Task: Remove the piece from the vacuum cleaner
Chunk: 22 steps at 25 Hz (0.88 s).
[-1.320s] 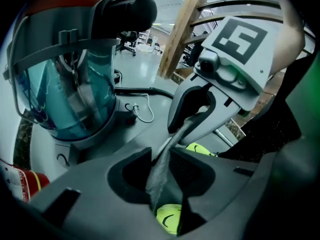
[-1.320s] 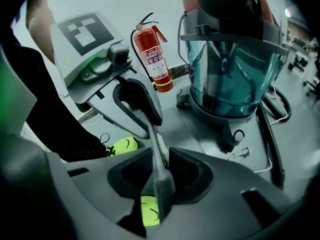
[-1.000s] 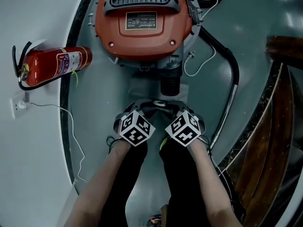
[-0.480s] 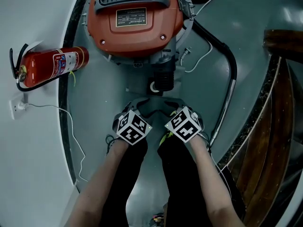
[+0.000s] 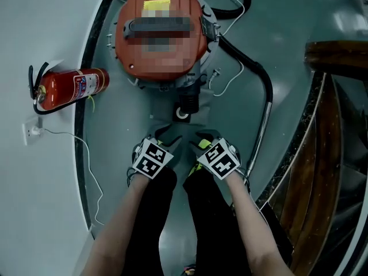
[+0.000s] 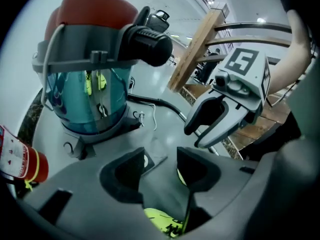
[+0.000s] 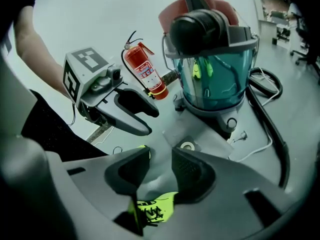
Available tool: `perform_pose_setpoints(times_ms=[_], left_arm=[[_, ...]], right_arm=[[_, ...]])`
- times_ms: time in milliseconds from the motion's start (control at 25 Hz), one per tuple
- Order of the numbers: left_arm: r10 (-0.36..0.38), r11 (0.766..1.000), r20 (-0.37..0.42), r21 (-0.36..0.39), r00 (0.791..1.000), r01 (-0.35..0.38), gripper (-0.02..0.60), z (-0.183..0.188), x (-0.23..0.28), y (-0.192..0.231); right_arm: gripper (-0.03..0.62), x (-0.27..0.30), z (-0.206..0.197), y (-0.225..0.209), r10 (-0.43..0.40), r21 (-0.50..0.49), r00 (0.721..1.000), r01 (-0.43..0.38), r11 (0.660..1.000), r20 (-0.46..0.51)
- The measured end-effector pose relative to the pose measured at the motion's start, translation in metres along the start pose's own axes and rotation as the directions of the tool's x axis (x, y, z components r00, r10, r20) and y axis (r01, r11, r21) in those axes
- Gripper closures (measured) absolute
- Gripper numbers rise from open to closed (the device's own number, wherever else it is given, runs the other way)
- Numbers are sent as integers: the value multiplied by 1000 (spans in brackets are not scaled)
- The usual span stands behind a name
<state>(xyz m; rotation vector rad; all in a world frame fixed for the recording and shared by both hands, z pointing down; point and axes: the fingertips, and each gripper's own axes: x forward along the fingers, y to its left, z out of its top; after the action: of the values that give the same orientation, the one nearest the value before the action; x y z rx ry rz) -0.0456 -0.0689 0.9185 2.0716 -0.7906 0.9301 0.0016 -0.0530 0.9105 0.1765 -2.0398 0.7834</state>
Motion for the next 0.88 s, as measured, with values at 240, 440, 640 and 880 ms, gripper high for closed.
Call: perform_pose_setpoints(times_ms=[240, 440, 640, 880], left_arm=[[-13, 998, 42, -55, 999, 16, 371, 32, -45, -14], [-40, 999, 67, -2, 997, 40, 373, 55, -84, -34], [-24, 999, 83, -44, 996, 28, 373, 73, -123, -42], [-44, 998, 91, -49, 995, 48, 373, 103, -151, -49]], right_arm=[[447, -42, 25, 7, -51, 51, 998, 49, 998, 46], [447, -82, 50, 26, -44, 103, 995, 35, 994, 85], [448, -122, 63, 42, -50, 126, 995, 39, 991, 83], [448, -154, 76, 40, -49, 181, 995, 32, 983, 90]])
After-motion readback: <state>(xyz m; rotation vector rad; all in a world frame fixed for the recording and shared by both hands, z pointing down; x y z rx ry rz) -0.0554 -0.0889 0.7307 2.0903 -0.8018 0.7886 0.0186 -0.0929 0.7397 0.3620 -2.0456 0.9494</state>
